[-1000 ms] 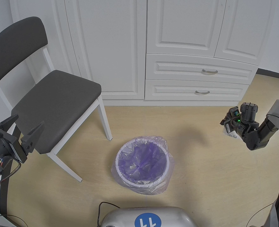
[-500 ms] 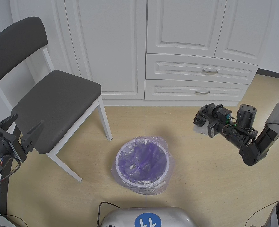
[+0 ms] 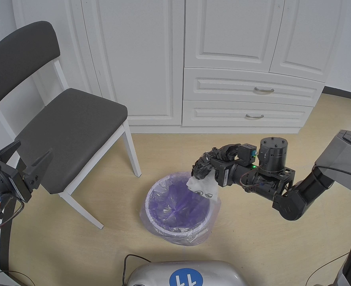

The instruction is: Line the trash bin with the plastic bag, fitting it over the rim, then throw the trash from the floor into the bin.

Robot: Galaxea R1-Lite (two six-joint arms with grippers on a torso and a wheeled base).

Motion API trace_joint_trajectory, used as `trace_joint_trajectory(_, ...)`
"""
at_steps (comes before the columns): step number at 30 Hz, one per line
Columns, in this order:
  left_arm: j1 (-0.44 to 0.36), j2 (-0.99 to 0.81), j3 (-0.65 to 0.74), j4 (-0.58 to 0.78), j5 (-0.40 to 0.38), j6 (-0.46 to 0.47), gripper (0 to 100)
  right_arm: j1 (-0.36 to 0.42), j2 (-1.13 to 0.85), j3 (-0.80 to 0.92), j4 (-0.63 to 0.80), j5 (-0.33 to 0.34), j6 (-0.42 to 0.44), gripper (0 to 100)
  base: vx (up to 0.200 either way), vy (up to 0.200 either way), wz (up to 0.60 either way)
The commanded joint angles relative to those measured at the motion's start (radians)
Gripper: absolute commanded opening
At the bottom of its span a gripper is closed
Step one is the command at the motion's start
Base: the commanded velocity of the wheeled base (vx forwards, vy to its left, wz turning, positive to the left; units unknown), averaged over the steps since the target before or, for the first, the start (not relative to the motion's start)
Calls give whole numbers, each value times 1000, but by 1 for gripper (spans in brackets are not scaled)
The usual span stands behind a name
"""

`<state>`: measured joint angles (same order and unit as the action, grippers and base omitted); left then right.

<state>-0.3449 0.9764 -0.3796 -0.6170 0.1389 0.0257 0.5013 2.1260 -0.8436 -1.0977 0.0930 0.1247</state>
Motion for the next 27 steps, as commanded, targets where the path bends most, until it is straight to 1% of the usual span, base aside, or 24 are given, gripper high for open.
trace_joint_trajectory(1,0,7,-2,-1,1,-1,100,85,49,-130,94,-9,128,0,0,0,0)
trace_joint_trajectory(3,0,10,-2,-1,1,-1,100,89,83,-152,98,-9,145,0,0,0,0)
trace_joint_trajectory(6,0,12,-2,-1,1,-1,100,91,135,-173,93,-9,147,0,0,0,0)
trace_joint_trajectory(12,0,2,-4,-4,1,-1,100,77,267,-247,87,-16,165,0,0,0,0)
trace_joint_trajectory(16,0,1,-9,-3,1,-1,100,77,308,-264,81,-12,194,0,0,0,0)
trace_joint_trajectory(18,0,2,-10,-3,1,-1,100,74,338,-264,55,-2,204,0,0,0,0)
trace_joint_trajectory(20,0,4,-10,-3,1,-1,100,68,387,-265,-21,7,207,0,0,0,0)
trace_joint_trajectory(21,0,4,-10,-3,1,-1,100,66,390,-265,-25,8,207,0,0,0,0)
trace_joint_trajectory(22,0,2,-10,-3,1,0,100,63,431,-265,-99,28,207,0,0,0,0)
trace_joint_trajectory(23,0,1,-10,-3,1,0,100,60,448,-265,-126,39,207,0,0,0,0)
trace_joint_trajectory(27,0,2,-10,-3,1,0,100,51,470,-255,-145,60,205,0,0,0,0)
